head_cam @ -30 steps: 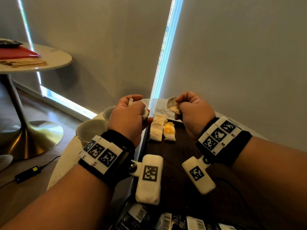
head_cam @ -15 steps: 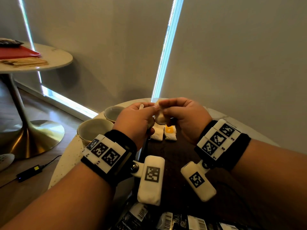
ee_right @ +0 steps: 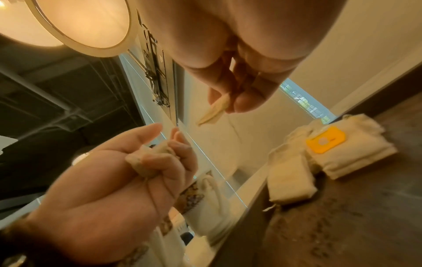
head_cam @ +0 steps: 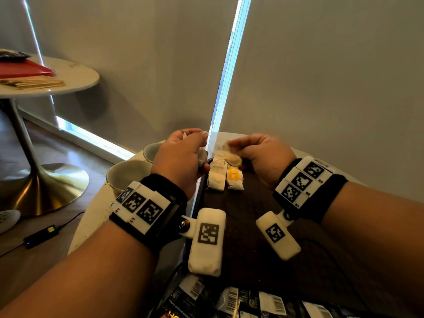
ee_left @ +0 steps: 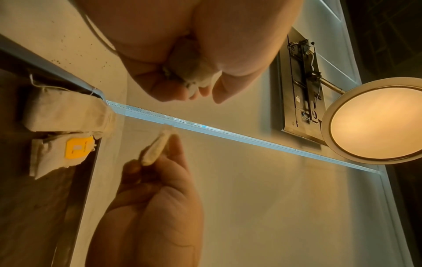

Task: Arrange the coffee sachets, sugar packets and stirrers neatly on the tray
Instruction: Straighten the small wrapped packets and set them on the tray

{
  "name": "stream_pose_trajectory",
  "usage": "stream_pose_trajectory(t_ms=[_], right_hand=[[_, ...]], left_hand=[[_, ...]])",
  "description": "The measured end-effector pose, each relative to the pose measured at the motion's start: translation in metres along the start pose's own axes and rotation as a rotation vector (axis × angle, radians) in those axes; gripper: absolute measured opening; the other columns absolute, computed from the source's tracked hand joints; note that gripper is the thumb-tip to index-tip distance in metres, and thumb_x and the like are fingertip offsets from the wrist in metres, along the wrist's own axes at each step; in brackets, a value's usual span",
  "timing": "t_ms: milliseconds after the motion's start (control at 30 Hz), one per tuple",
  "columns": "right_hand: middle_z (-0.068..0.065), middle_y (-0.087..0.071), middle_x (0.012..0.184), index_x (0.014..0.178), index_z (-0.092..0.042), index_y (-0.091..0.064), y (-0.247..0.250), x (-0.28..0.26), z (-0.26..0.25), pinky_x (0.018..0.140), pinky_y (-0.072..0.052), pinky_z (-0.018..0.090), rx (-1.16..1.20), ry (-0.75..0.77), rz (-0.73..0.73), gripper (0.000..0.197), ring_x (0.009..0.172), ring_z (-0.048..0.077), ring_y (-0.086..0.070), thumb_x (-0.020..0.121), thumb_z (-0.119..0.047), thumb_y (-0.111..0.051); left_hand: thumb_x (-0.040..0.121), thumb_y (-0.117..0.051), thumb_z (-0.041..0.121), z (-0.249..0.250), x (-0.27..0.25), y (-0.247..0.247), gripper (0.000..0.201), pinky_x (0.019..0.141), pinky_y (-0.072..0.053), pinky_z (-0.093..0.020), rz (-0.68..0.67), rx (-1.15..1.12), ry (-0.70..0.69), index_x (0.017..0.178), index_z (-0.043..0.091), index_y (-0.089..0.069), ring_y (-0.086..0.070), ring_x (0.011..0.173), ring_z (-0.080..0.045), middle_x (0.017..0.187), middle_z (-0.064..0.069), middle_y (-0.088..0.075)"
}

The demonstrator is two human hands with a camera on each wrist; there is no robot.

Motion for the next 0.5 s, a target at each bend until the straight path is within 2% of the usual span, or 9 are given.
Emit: stream_pose_trajectory(t_ms=[33, 67, 133, 167, 267, 433, 500], right_hand=[[0.009, -0.075, 0.098, 0.088, -0.014, -0.076, 0.001, 0.0, 0.002, 0.074, -0.061, 0.038, -0.053, -0.023, -0.008, 0.037, 0.081, 0.032, -0.069, 0.087, 0.016, -0.053], [0.009, -0.074, 0.1, 0.089, -0.014, -0.077, 0.0, 0.0, 0.005, 0.073, -0.061, 0.037, -0.109, -0.044, -0.028, 0.038, 0.078, 0.03, -0.067, 0.086, 0.016, -0.053], [0.01, -0.074, 0.101, 0.088, -0.015, -0.077, -0.003, 0.0, 0.01, 0.078, -0.061, 0.042, -0.189, -0.093, -0.08, 0.037, 0.079, 0.03, -0.067, 0.085, 0.015, -0.055], [0.01, -0.074, 0.102, 0.088, -0.016, -0.078, -0.005, -0.001, 0.011, 0.077, -0.062, 0.039, -0.213, -0.12, -0.115, 0.036, 0.08, 0.027, -0.069, 0.086, 0.014, -0.057], [0.002, -0.071, 0.104, 0.09, -0.019, -0.077, -0.01, -0.003, 0.013, 0.062, -0.058, 0.022, -0.278, -0.164, -0.219, 0.032, 0.085, 0.018, -0.071, 0.088, 0.009, -0.06], [0.001, -0.075, 0.099, 0.096, -0.023, -0.078, -0.014, 0.0, 0.019, 0.068, -0.056, 0.028, -0.405, -0.176, -0.264, 0.026, 0.09, 0.018, -0.073, 0.09, -0.002, -0.064], [-0.003, -0.075, 0.095, 0.095, -0.026, -0.078, -0.015, 0.001, 0.02, 0.064, -0.054, 0.026, -0.462, -0.158, -0.252, 0.024, 0.085, 0.013, -0.071, 0.091, -0.006, -0.064]], left_hand=[[0.095, -0.063, 0.016, 0.0, 0.0, 0.0, 0.005, 0.046, -0.044, -0.022, 0.007, -0.005, -0.005, 0.094, 0.021, -0.061, -0.051, 0.064, -0.012, 0.092, -0.003, -0.059], [0.095, -0.063, 0.016, 0.001, 0.0, 0.0, 0.005, 0.047, -0.044, -0.022, 0.009, -0.006, -0.01, 0.094, 0.021, -0.061, -0.052, 0.066, -0.013, 0.092, -0.003, -0.059], [0.095, -0.063, 0.017, 0.001, -0.001, -0.001, 0.005, 0.047, -0.045, -0.023, 0.011, -0.005, -0.016, 0.095, 0.021, -0.061, -0.053, 0.069, -0.014, 0.092, -0.003, -0.059], [0.095, -0.063, 0.017, 0.002, -0.002, 0.0, 0.005, 0.047, -0.045, -0.023, 0.012, -0.01, -0.017, 0.095, 0.021, -0.061, -0.053, 0.069, -0.014, 0.091, -0.003, -0.059], [0.096, -0.063, 0.018, 0.003, -0.002, 0.0, 0.004, 0.049, -0.046, -0.023, 0.02, -0.001, -0.02, 0.098, 0.02, -0.062, -0.054, 0.071, -0.015, 0.093, -0.004, -0.06], [0.095, -0.064, 0.019, 0.002, -0.003, 0.001, 0.006, 0.05, -0.048, -0.023, 0.017, 0.007, -0.017, 0.101, 0.02, -0.063, -0.055, 0.075, -0.017, 0.095, -0.005, -0.059], [0.095, -0.063, 0.019, 0.002, -0.003, 0.001, 0.006, 0.05, -0.048, -0.023, 0.023, 0.019, -0.019, 0.102, 0.02, -0.063, -0.056, 0.076, -0.018, 0.096, -0.005, -0.059]])
Point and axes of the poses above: each hand's wrist, its own x-axis towards the middle knuckle, its own y-axis out of the back of the hand, z = x × y, the point moved 2 cm from there along x, towards the middle knuckle
